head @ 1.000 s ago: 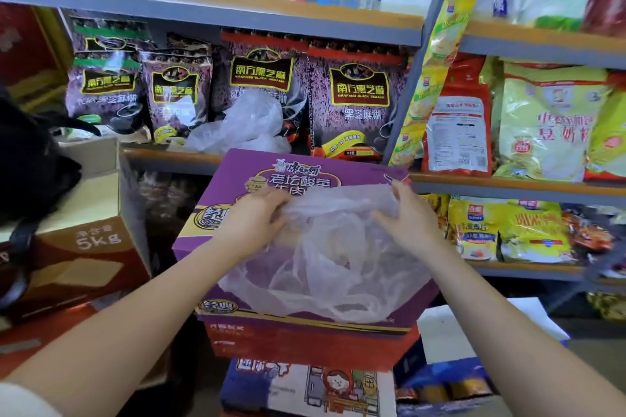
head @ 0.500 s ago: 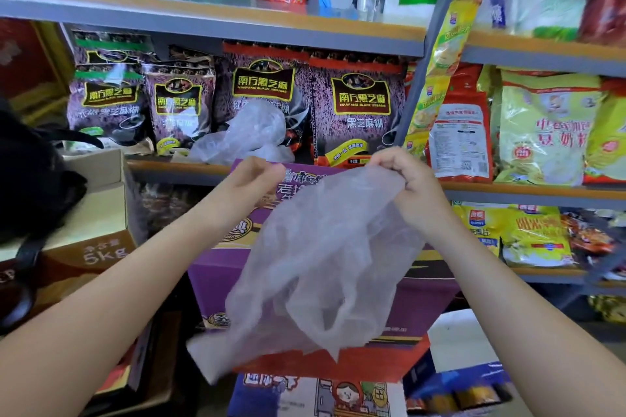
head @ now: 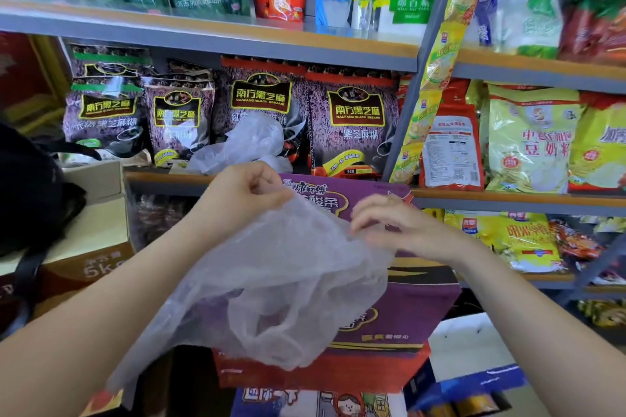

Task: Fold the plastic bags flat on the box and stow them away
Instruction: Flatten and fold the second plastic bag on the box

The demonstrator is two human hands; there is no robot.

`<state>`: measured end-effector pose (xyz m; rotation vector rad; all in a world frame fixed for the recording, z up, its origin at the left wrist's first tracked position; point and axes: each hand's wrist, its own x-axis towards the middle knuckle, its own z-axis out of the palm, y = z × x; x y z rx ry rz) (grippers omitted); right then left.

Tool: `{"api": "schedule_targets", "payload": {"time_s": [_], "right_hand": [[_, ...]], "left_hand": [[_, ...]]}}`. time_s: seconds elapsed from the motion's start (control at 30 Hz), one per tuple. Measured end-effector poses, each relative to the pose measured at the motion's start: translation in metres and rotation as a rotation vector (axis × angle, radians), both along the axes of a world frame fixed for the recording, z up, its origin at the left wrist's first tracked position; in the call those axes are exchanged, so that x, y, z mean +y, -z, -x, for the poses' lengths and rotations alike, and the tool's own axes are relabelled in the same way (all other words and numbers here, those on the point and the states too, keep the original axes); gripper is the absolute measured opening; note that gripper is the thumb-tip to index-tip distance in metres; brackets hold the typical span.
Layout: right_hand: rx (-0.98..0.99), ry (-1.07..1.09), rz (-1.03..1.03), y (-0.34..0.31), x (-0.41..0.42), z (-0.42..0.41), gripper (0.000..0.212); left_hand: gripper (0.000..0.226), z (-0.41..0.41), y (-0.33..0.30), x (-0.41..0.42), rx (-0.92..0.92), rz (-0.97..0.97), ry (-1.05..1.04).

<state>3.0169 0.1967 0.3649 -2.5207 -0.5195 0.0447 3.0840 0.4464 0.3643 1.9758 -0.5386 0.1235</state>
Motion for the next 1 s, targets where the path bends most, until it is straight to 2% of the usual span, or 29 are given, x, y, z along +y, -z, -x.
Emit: {"api": "schedule_targets", "payload": {"time_s": [0.07,0.13,0.23,0.3,0.37,0.47,0.5,0.57,0.6,0.67,0.77,0.83,0.9,1.0], "right_hand": [[-0.102,0.082,-0.344,-0.011,0.023,-0.002,0.027],[-0.113,0.111,-0.416,-0.018,0.047,-0.008,0.018],[-0.043,0.016,-0.488,-0.018,0.067,-0.012,0.015],[-0.019,0.009,-0.551,-0.018,0.067,-0.013,0.015],[-0.044,0.021,-0.573,-0.014,0.062,-0.014,0.02],[-0.172,0.088,-0.667,-0.002,0.052,-0.017,0.023],[-0.199,0.124,-0.719,0.002,0.048,-0.019,0.023],[-0.235,0.187,-0.78,0.009,0.041,-0.021,0.023],[-0.251,0.208,-0.78,0.011,0.037,-0.019,0.023],[-0.238,0.229,-0.765,0.016,0.029,-0.012,0.024],[0.04,0.248,-0.713,0.015,0.018,-0.012,0.016],[0.122,0.306,-0.622,0.008,0.019,-0.017,0.02],[0.07,0.389,-0.575,-0.002,0.026,-0.018,0.022],[-0.094,0.248,-0.488,-0.018,0.049,-0.002,0.014]], "left_hand": [[0.022,0.009,-0.008,-0.002,-0.232,-0.131,0.009],[0.021,0.018,-0.016,-0.008,-0.37,-0.14,0.058],[0.019,0.021,-0.02,-0.01,-0.389,-0.085,0.133],[0.023,0.017,-0.018,-0.006,-0.28,0.041,0.143],[0.04,0.013,-0.012,0.001,-0.154,0.145,0.132],[0.075,0.015,-0.007,0.007,0.035,-0.033,0.129],[0.075,0.017,-0.005,0.008,0.127,-0.097,0.172],[0.05,0.021,0.001,0.008,0.309,-0.143,0.315],[0.037,0.02,0.005,0.009,0.319,-0.175,0.358],[0.029,0.016,0.011,0.008,0.184,-0.277,0.306],[0.017,0.011,0.011,0.006,-0.038,-0.353,0.139],[0.017,0.011,0.006,0.002,-0.182,-0.372,0.135],[0.015,0.01,0.0,-0.002,-0.294,-0.417,0.159],[0.013,0.01,-0.005,-0.009,-0.438,-0.484,0.236]]}}
